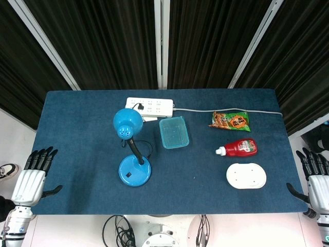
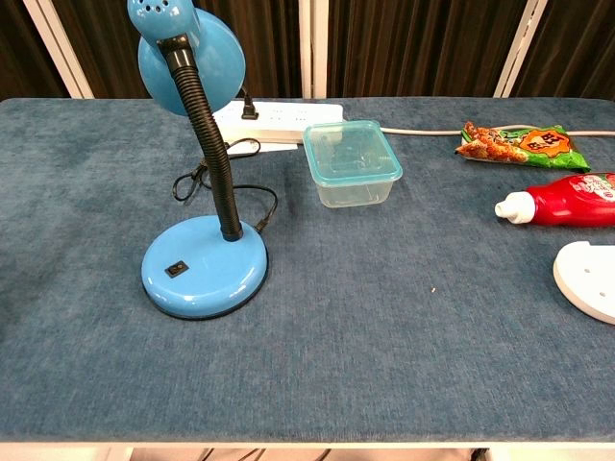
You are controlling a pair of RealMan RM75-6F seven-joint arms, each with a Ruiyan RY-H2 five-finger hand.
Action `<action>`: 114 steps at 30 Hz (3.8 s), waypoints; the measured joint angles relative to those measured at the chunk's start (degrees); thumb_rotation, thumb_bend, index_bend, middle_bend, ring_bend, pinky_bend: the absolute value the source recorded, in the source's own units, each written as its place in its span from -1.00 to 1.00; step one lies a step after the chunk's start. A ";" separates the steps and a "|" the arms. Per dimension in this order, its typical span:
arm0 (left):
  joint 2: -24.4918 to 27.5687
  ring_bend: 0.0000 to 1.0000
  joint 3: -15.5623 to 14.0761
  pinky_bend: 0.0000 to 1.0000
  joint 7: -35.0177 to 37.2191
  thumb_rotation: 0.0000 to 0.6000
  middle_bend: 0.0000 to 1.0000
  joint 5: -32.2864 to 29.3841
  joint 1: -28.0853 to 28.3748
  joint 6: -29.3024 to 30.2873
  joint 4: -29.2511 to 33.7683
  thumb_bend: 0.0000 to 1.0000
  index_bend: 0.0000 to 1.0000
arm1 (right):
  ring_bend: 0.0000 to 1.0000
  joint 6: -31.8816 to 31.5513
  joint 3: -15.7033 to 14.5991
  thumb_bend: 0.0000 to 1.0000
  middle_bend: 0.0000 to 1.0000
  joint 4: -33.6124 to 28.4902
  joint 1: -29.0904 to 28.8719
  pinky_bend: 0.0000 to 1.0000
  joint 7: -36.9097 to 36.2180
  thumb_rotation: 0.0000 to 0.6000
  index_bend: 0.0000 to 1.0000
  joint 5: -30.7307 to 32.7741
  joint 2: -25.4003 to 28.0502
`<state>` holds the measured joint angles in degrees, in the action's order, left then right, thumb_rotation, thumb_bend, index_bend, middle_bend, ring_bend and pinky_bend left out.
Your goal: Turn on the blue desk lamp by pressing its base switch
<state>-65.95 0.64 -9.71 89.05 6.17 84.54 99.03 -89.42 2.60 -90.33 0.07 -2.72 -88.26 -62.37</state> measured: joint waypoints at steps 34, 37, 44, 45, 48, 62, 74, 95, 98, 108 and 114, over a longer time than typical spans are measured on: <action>-3.11 0.55 -4.20 0.43 -3.02 1.00 0.59 4.07 5.30 -11.86 0.39 -0.26 -0.97 | -1.00 -0.11 -0.04 -0.70 -1.00 -0.05 0.02 -1.00 -0.84 1.00 -1.00 -0.42 -0.02; -4.29 0.56 -4.46 0.43 -4.24 1.00 0.59 4.39 7.25 -15.19 1.08 -0.26 -0.97 | -1.00 -0.20 -0.25 -0.70 -1.00 -0.59 0.08 -1.00 -0.47 1.00 -1.00 -0.77 0.21; -7.51 0.56 -4.19 0.43 -8.37 1.00 0.60 2.88 11.45 -22.15 3.10 -0.24 -0.98 | -1.00 -0.75 -0.20 -0.70 -1.00 -1.05 0.52 -1.00 -0.48 1.00 -1.00 -0.49 0.57; -7.86 0.56 -4.16 0.43 -8.94 1.00 0.60 2.52 11.85 -22.88 3.25 -0.24 -0.98 | -1.00 -0.68 -0.23 -0.70 -1.00 -1.01 0.54 -1.00 -0.54 1.00 -1.00 -0.41 0.56; -8.93 0.56 -4.02 0.42 -10.56 1.00 0.60 0.74 12.92 -24.81 3.56 -0.24 -0.98 | -1.00 -0.63 -0.27 -0.70 -1.00 -0.83 0.61 -1.00 -0.74 1.00 -1.00 -0.34 0.50; -13.48 0.56 -3.77 0.41 -14.70 1.00 0.60 -6.36 15.55 -28.78 1.86 -0.24 -0.98 | -1.00 0.42 -0.15 -0.69 -1.00 0.05 0.67 -1.00 -1.57 1.00 -1.00 1.02 0.39; -15.83 0.56 -3.97 0.41 -14.94 1.00 0.61 -8.73 16.93 -29.45 -0.31 -0.23 -0.99 | -1.00 1.30 0.10 -0.68 -1.00 0.65 0.72 -1.00 -2.62 1.00 -1.00 2.26 0.52; -15.11 0.56 -5.75 0.41 -17.97 1.00 0.61 -10.31 18.27 -28.88 1.00 -0.23 -0.70 | -1.00 1.52 0.18 -0.68 -1.00 0.99 0.86 -1.00 -3.25 1.00 -1.00 2.51 0.55; -15.10 0.56 -5.90 0.41 -18.12 1.00 0.61 -10.26 18.30 -28.48 1.05 -0.23 -0.68 | -1.00 1.55 0.17 -0.68 -1.00 1.00 0.88 -1.00 -3.23 1.00 -1.00 2.52 0.53; -14.22 0.56 -5.83 0.41 -18.03 1.00 0.61 -9.67 17.95 -25.97 2.18 -0.23 -0.65 | -1.00 1.36 0.27 -0.68 -1.00 0.98 0.95 -1.00 -3.49 1.00 -1.00 2.49 0.60; -11.60 0.49 -5.18 0.34 -16.28 1.00 0.51 -6.68 15.23 -17.52 3.80 -0.28 -0.66 | -1.00 0.85 0.33 -0.67 -1.00 0.95 1.19 -1.00 -4.10 1.00 -1.00 2.34 0.92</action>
<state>-77.55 -4.54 -25.99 82.37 21.40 67.03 102.83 -88.57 2.93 -89.38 1.27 -6.82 -85.93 -61.45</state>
